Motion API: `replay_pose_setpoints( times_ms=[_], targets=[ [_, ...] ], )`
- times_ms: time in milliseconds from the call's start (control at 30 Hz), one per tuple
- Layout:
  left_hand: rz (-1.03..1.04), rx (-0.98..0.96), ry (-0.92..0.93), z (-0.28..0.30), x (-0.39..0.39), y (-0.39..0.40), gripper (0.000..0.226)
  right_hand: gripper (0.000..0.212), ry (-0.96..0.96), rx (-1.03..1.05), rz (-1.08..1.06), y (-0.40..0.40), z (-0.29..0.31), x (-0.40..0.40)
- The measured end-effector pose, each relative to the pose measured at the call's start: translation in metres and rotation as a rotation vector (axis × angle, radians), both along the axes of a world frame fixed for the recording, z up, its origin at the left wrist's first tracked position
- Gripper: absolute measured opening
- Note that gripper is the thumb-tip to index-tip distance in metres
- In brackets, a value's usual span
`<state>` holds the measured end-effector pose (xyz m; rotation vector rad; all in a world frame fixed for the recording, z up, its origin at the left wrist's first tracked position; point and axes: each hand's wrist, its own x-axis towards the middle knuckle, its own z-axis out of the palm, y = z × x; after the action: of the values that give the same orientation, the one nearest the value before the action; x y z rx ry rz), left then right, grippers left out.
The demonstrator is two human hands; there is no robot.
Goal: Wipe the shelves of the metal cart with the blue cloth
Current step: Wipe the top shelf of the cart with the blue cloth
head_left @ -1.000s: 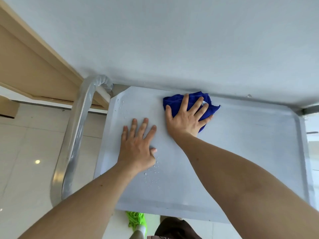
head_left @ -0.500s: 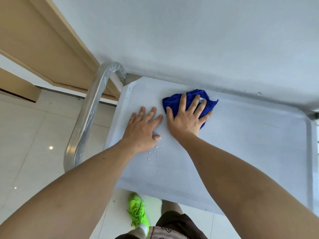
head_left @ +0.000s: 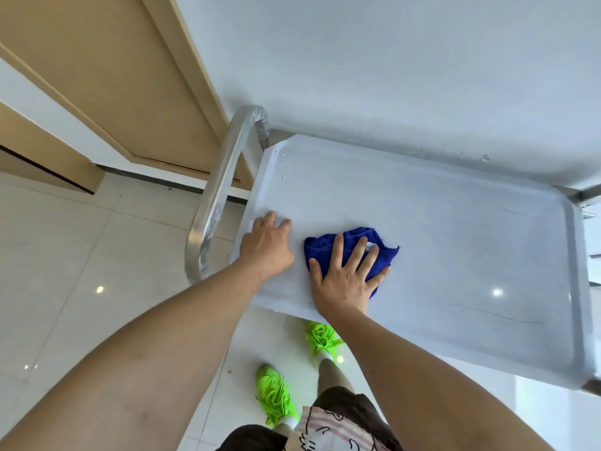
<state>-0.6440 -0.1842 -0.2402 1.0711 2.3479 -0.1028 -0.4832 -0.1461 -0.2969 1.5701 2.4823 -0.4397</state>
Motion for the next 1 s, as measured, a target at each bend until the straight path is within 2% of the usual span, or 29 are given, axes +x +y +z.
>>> replay_pose_setpoints(
  times_ms=[100, 333, 467, 667, 767, 900, 1000],
  targets=[
    [0.059, 0.053, 0.027, 0.003, 0.007, -0.03, 0.057, 0.081, -0.008, -0.017, 0.032, -0.032, 0.003, 0.005],
    [0.146, 0.221, -0.078, -0.001, 0.012, -0.067, 0.04, 0.078, -0.015, -0.054, 0.138, -0.097, 0.009, 0.007],
    [0.178, 0.25, -0.066, -0.002, 0.01, -0.071, 0.04, 0.074, -0.02, -0.057, 0.248, -0.117, 0.01, -0.007],
    [0.229, 0.275, -0.029, -0.008, 0.005, -0.065, 0.048, 0.078, 0.062, -0.047, 0.345, -0.079, -0.001, -0.034],
    [0.274, 0.298, 0.006, -0.013, 0.003, -0.06, 0.051, 0.082, 0.031, -0.012, 0.364, -0.046, -0.009, -0.056],
    [0.342, 0.393, 0.11, -0.017, 0.001, -0.05, 0.046, 0.07, 0.056, 0.037, 0.358, -0.002, -0.012, -0.093],
    [0.398, 0.433, 0.141, -0.022, -0.002, -0.038, 0.045, 0.074, 0.069, 0.051, 0.374, 0.025, -0.014, -0.119]
  ],
)
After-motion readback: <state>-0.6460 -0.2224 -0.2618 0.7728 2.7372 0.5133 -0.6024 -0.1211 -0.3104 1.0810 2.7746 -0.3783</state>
